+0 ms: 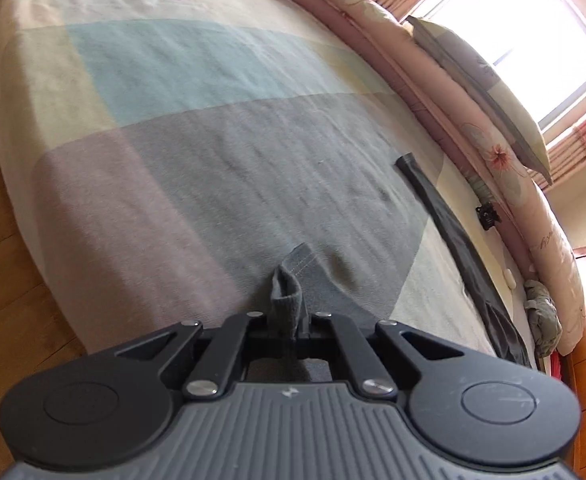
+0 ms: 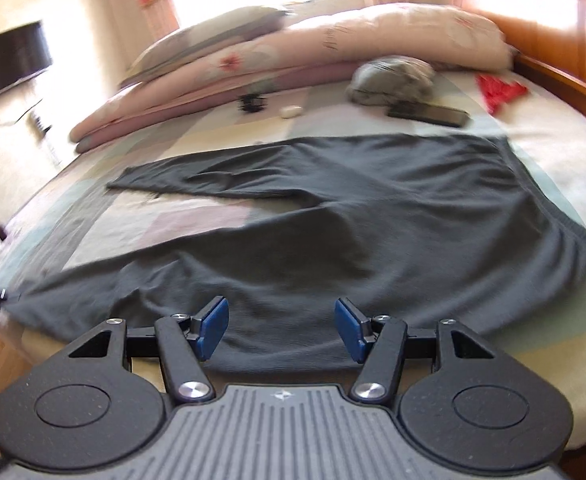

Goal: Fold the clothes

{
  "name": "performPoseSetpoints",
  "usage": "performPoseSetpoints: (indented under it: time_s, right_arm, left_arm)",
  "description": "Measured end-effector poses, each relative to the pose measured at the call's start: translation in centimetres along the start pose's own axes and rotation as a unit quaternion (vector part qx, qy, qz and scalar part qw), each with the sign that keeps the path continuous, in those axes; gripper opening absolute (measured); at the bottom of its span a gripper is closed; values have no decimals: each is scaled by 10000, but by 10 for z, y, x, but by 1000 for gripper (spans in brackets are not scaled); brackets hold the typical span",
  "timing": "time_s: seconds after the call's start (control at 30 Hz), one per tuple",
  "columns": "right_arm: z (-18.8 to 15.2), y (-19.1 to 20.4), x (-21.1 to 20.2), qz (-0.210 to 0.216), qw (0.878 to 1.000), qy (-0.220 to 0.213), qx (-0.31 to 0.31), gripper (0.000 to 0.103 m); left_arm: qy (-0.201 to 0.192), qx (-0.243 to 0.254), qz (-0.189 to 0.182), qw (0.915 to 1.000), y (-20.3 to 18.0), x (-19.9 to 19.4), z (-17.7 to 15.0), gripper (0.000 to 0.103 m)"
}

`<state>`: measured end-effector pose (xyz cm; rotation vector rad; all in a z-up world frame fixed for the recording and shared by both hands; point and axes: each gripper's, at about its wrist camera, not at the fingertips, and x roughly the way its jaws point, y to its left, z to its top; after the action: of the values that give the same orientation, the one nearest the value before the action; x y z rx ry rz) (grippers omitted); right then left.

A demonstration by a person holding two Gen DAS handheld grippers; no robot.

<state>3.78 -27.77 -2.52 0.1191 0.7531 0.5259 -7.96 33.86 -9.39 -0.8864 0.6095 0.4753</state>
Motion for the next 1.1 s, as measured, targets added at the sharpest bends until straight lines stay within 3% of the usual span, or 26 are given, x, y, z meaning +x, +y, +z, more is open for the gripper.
performPoseSetpoints:
  time_s: [0.07, 0.13, 0.3, 0.43, 0.53, 0.63, 0.67, 0.7, 0.87, 0.97, 1.1]
  right_arm:
    - [1, -15, -2, -178, 9994, 21, 298, 64]
    - [0, -31, -5, -399, 9976, 35, 558, 64]
    - [-6, -78, -10, -942, 9857, 79, 1393, 64]
    - [-12, -100, -8, -1000, 9791, 44, 1772, 64]
    - [-17, -114, -5, -996, 9752, 13, 1976, 60]
    - [-21, -127, -3, -992, 9709, -19, 2178, 31]
    - [-22, -131, -2, -991, 9694, -29, 2246, 9]
    - [-23, -136, -1, -989, 9678, -39, 2313, 3]
    - [-30, -157, 3, -986, 9597, -85, 2629, 2]
    - [-28, -156, 1, -1069, 9638, 40, 2442, 3]
    - [-18, -149, -1, -1286, 9657, 150, 2252, 13]
  left_arm:
    - [-18, 49, 50, 10000, 0, -3, 3, 2]
    - [-37, 97, 100, 9999, 1, -5, 5, 9]
    - [-318, 290, 303, 9986, -3, -18, 21, 9]
    - [-463, 603, 208, 9969, -23, -23, 35, 12]
    - [-371, 914, -3, 9951, -51, -14, 31, 22]
    - [-85, 1267, -301, 9914, -84, 2, 20, 23]
    - [36, 1409, -412, 9892, -97, 7, 13, 24]
    - [160, 1553, -524, 9864, -110, 13, 6, 25]
    - [781, 2250, -1121, 9647, -175, 40, -29, 30]
    - [1191, 2588, -1596, 9452, -216, 56, -52, 38]
    - [1810, 2774, -2286, 9155, -274, 91, -78, 39]
